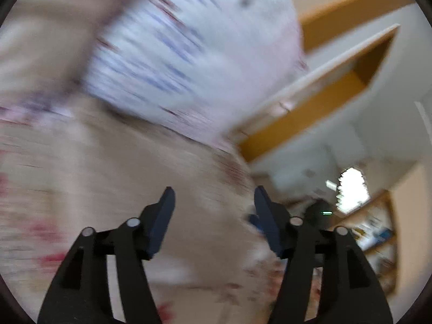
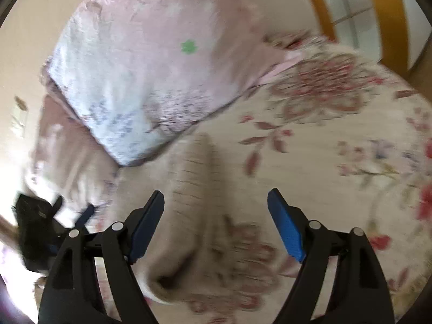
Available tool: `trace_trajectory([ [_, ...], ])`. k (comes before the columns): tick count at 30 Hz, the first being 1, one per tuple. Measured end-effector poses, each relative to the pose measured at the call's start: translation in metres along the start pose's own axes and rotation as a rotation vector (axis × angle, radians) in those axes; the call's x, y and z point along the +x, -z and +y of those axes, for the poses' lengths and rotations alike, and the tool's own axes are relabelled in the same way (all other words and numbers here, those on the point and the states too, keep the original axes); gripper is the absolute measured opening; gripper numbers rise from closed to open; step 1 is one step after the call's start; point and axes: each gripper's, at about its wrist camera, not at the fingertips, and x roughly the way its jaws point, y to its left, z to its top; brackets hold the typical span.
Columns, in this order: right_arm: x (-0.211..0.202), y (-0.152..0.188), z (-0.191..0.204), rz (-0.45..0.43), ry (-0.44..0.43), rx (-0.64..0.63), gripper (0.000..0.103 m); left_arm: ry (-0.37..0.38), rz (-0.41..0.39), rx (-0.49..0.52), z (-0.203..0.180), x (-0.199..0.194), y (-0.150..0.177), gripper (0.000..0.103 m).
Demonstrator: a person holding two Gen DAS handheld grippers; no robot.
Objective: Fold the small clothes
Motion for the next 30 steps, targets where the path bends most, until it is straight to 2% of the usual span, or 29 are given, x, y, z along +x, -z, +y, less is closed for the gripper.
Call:
trace_trajectory([
  [2, 0.018, -0.008, 0.001, 0.062, -0.044, 0.037, 0.081, -0.142, -0.029, 0.003, 0.020, -0.018, -0.005, 0.064],
  [5, 0.041, -0.016, 0.002, 0.120, -0.063, 0.083, 0.076, -0.240, -0.018, -0.040, 0.048, -0.026, -0.003, 0.064],
  [9, 0.063, -0.023, 0.001, 0.155, -0.066, 0.120, 0.059, -0.266, 0.060, -0.123, 0.075, -0.013, 0.002, 0.065],
  [11, 0.074, -0.026, 0.002, 0.169, -0.055, 0.115, 0.044, -0.251, 0.091, -0.144, 0.081, -0.005, 0.005, 0.065],
  [12, 0.077, -0.026, 0.004, 0.174, -0.052, 0.104, 0.028, -0.244, 0.099, -0.150, 0.080, -0.004, 0.007, 0.065],
  [13, 0.077, -0.026, 0.007, 0.169, -0.040, 0.084, 0.018, -0.233, 0.109, -0.155, 0.081, -0.001, 0.009, 0.065],
  [16, 0.055, -0.026, 0.025, 0.063, -0.030, -0.031, 0.009, -0.217, 0.122, -0.140, 0.076, 0.000, 0.015, 0.066],
  [18, 0.038, -0.026, 0.030, -0.010, -0.031, -0.063, 0.009, -0.206, 0.130, -0.127, 0.073, 0.003, 0.015, 0.067],
  [20, 0.037, -0.026, 0.022, -0.023, 0.026, -0.055, 0.009, -0.193, 0.142, -0.117, 0.070, 0.005, 0.018, 0.067],
  [22, 0.057, -0.023, 0.006, 0.055, 0.094, -0.015, 0.009, -0.187, 0.151, -0.104, 0.064, 0.011, 0.021, 0.067],
  [24, 0.065, -0.019, -0.002, 0.096, 0.084, 0.017, 0.011, -0.185, 0.154, -0.100, 0.061, 0.012, 0.023, 0.067],
  [26, 0.051, -0.017, -0.006, 0.081, 0.051, 0.066, 0.020, -0.174, 0.157, -0.107, 0.059, 0.012, 0.025, 0.067],
  [28, 0.036, -0.012, -0.010, 0.076, 0.018, 0.096, 0.050, -0.158, 0.163, -0.119, 0.059, 0.005, 0.029, 0.067],
  [30, 0.017, 0.001, -0.012, 0.061, -0.007, 0.090, 0.053, -0.143, 0.164, -0.124, 0.059, 0.000, 0.032, 0.066],
])
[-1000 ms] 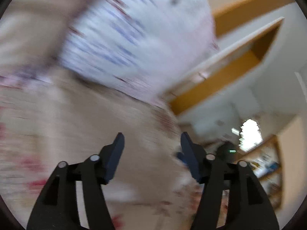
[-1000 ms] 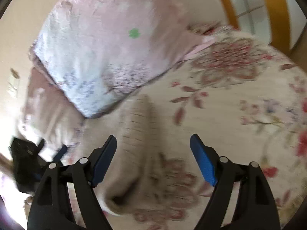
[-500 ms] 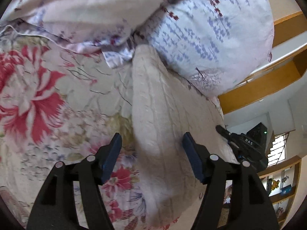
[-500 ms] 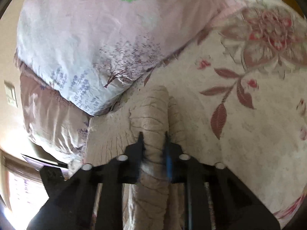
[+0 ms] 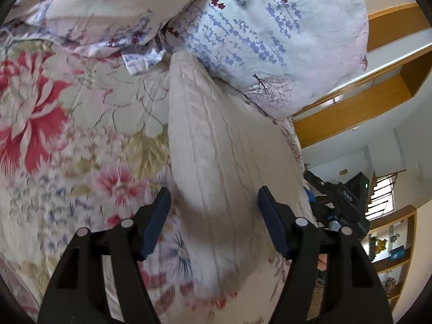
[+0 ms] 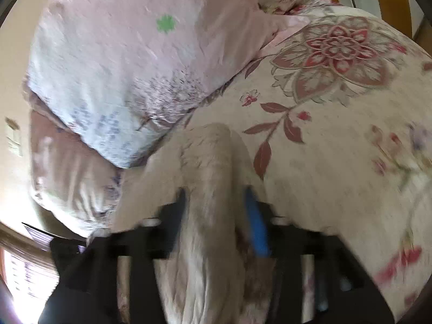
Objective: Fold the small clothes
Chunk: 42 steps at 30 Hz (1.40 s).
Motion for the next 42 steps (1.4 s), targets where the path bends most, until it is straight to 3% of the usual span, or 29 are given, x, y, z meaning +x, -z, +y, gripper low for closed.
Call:
trace_trajectory([
  [9, -0.021, 0.051, -0.002, 0.055, -0.045, -0.044, 0.048, -0.010, 0.018, 0.018, -0.005, -0.012, 0.027, 0.058],
  [14, -0.020, 0.063, 0.009, 0.038, -0.005, -0.120, 0.024, -0.012, 0.020, 0.010, -0.004, -0.010, 0.034, 0.048],
  [15, -0.022, 0.063, 0.010, 0.026, -0.009, -0.132, 0.010, -0.014, 0.020, 0.013, -0.004, -0.011, 0.035, 0.046],
  [18, -0.041, 0.064, 0.022, -0.074, -0.031, -0.181, 0.009, -0.007, 0.013, 0.014, -0.005, -0.012, 0.036, 0.034],
  [20, -0.049, 0.064, 0.026, -0.119, -0.012, -0.208, 0.009, 0.006, 0.010, 0.019, -0.005, -0.016, 0.039, 0.020],
  [24, -0.033, 0.063, 0.011, -0.077, 0.066, -0.188, 0.009, -0.004, 0.003, 0.050, -0.007, -0.020, 0.045, 0.014],
  [27, -0.021, 0.069, -0.003, -0.050, 0.117, -0.166, 0.009, -0.032, -0.006, 0.090, -0.012, -0.020, 0.047, 0.015],
  [31, -0.011, 0.073, -0.016, -0.016, 0.149, -0.144, 0.009, -0.078, -0.022, 0.153, -0.023, -0.017, 0.049, 0.025],
  [37, -0.011, 0.073, -0.017, -0.006, 0.157, -0.142, 0.011, -0.194, -0.058, 0.240, -0.036, -0.015, 0.053, 0.051],
  [38, -0.014, 0.071, -0.018, -0.003, 0.149, -0.131, 0.013, -0.217, -0.063, 0.258, -0.039, -0.014, 0.053, 0.053],
  [40, -0.020, 0.069, -0.018, -0.008, 0.146, -0.107, 0.033, -0.239, -0.067, 0.277, -0.042, -0.014, 0.053, 0.062],
  [42, -0.028, 0.065, -0.019, -0.026, 0.136, -0.086, 0.040, -0.268, -0.068, 0.293, -0.045, -0.013, 0.052, 0.065],
])
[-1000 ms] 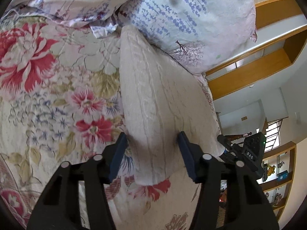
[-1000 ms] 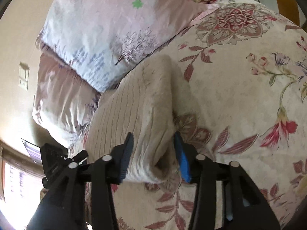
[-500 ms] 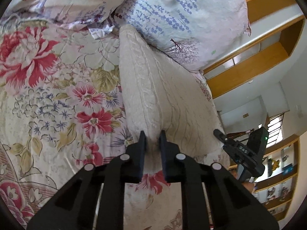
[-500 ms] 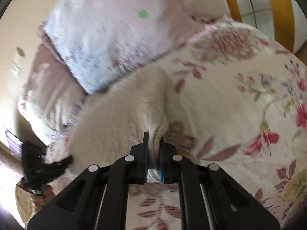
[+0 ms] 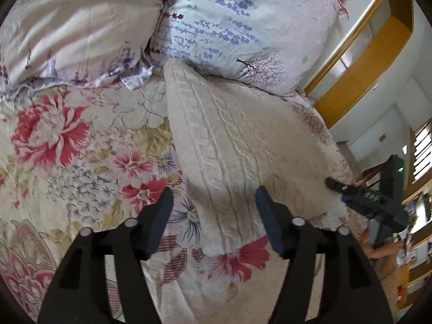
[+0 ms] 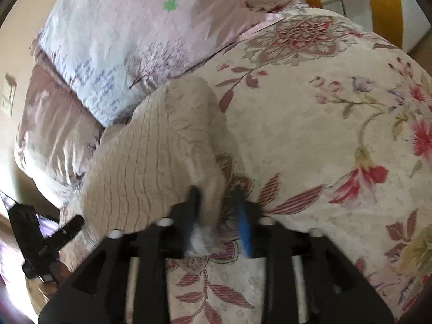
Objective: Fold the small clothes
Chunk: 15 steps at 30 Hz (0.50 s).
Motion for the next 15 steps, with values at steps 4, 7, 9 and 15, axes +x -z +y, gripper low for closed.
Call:
trace_trajectory([
  [4, -0.006, -0.007, -0.001, -0.007, -0.001, 0.023, 0.049, -0.012, 0.007, 0.016, -0.002, 0.002, -0.001, 0.068],
  [7, -0.006, -0.016, -0.002, 0.002, -0.025, 0.059, 0.055, 0.014, 0.012, 0.002, 0.001, 0.002, -0.003, 0.068],
  [9, -0.004, -0.025, -0.002, 0.012, -0.066, 0.095, 0.063, 0.067, 0.017, -0.042, 0.007, 0.000, -0.009, 0.069],
  [15, 0.016, -0.056, 0.006, 0.050, -0.087, 0.117, 0.073, 0.178, 0.037, -0.216, 0.035, 0.004, -0.040, 0.069],
])
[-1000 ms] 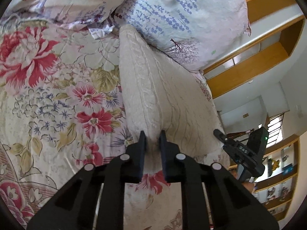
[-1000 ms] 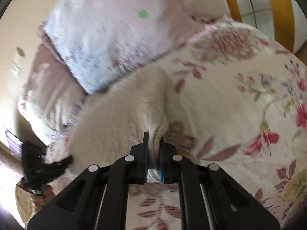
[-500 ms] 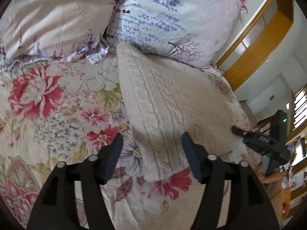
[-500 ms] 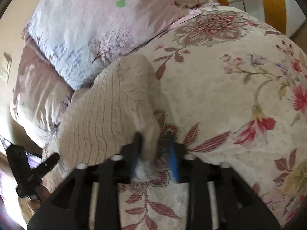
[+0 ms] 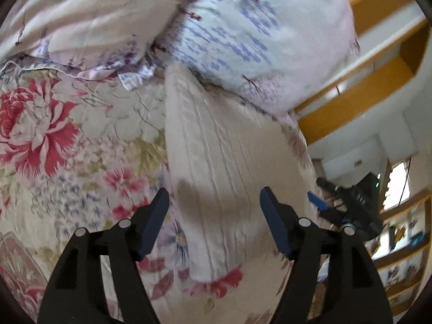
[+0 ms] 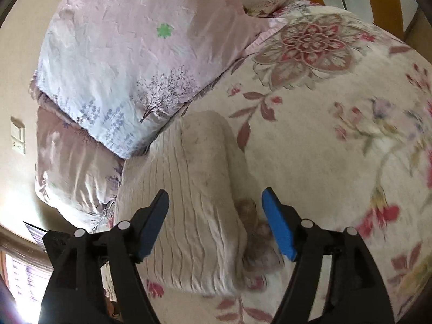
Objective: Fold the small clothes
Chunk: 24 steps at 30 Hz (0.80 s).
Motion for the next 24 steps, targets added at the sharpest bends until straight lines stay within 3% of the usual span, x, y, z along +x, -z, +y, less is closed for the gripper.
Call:
trace_trajectory([
  [16, 0.043, -0.021, 0.006, 0.107, -0.039, 0.001, 0.073, 0.022, 0.057, -0.073, 0.008, 0.039, -0.023, 0.070],
  [24, 0.058, -0.023, 0.011, 0.160, -0.084, -0.024, 0.073, 0.106, 0.100, -0.174, 0.020, 0.064, -0.025, 0.070],
])
